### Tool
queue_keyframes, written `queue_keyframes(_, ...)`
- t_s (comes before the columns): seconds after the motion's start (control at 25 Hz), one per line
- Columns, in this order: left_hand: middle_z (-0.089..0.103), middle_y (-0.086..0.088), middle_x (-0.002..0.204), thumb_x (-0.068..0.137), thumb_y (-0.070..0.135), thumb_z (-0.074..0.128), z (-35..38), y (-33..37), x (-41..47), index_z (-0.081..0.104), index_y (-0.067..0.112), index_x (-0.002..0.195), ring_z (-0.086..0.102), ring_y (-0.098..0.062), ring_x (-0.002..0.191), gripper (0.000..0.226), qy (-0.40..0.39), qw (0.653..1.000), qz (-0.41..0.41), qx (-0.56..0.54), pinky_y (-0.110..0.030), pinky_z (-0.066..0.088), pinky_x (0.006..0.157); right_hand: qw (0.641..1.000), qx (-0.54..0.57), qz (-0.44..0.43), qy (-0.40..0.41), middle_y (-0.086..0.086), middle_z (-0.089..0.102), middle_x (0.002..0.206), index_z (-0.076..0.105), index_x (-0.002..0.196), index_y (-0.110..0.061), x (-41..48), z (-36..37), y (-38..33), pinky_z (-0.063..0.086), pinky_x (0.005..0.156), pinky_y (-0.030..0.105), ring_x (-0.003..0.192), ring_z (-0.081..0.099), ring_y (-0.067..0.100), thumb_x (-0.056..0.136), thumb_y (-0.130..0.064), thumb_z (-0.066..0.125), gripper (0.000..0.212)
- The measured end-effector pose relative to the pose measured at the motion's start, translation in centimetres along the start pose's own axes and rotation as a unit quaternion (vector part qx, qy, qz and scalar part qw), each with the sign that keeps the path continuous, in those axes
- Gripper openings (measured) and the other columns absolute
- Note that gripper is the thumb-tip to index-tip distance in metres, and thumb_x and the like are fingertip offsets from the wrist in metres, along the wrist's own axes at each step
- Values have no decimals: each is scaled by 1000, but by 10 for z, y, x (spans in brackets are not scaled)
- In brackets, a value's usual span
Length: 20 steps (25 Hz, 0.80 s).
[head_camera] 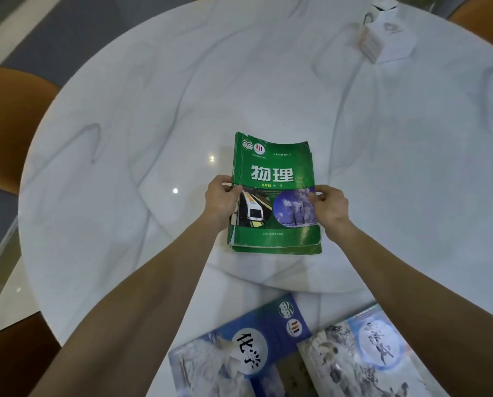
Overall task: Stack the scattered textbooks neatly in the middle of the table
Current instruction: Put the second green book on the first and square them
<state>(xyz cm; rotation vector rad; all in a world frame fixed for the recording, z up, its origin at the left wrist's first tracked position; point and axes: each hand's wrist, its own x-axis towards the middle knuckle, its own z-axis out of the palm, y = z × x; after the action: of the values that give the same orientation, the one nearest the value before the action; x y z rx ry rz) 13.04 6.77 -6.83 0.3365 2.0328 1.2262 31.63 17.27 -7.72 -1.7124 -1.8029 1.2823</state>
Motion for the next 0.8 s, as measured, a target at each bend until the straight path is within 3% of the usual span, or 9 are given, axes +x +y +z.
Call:
queue_keyframes(0.08,65,-23,110,89,8,57,0,-5,-1,53,7,113,64,-35,101,24,-2,1000,1,7,-47,54,90,1000,-7,1,0,20,68,110,61,120,-6,-1,3,4,53,93,41,96,64,33,93,-17,54,31)
queue_keyframes(0.16,67,-22,109,89,9,58,1,-8,-1,55,7,113,65,-35,99,24,-4,1000,11,17,-47,54,90,1000,-10,0,6,20,69,108,62,119,-6,-1,3,8,52,83,32,85,62,28,93,-17,54,29)
queue_keyframes(0.28,70,-19,104,89,11,59,2,-8,-3,61,6,110,66,-27,88,22,-2,996,48,69,-40,56,84,999,-31,-8,12,20,69,106,63,117,-4,-1,2,13,44,75,25,79,57,22,93,-15,52,28)
queue_keyframes(0.44,71,-19,99,90,13,58,5,-16,-3,68,3,105,65,-28,86,21,8,971,109,212,-30,49,73,996,-89,-18,2,24,69,103,66,108,3,-2,2,15,51,81,34,90,64,36,94,-13,51,26)
queue_keyframes(0.6,62,-26,109,93,17,54,6,-20,2,67,-1,111,62,-36,97,28,3,956,102,276,-37,49,83,991,-131,-22,10,27,65,104,67,98,5,1,5,14,50,81,38,96,60,39,91,-10,52,23)
queue_keyframes(0.72,62,-25,112,94,18,53,5,-21,4,64,0,115,62,-35,100,30,-11,949,108,295,-39,51,86,988,-156,-14,14,25,65,90,67,88,8,0,7,14,41,65,29,76,56,31,91,-10,52,23)
queue_keyframes(0.8,60,-24,114,95,19,51,6,-22,3,62,2,119,60,-35,102,31,-20,947,113,300,-39,51,88,987,-158,4,21,20,59,74,63,76,7,-1,7,12,37,61,27,68,50,26,90,-8,52,24)
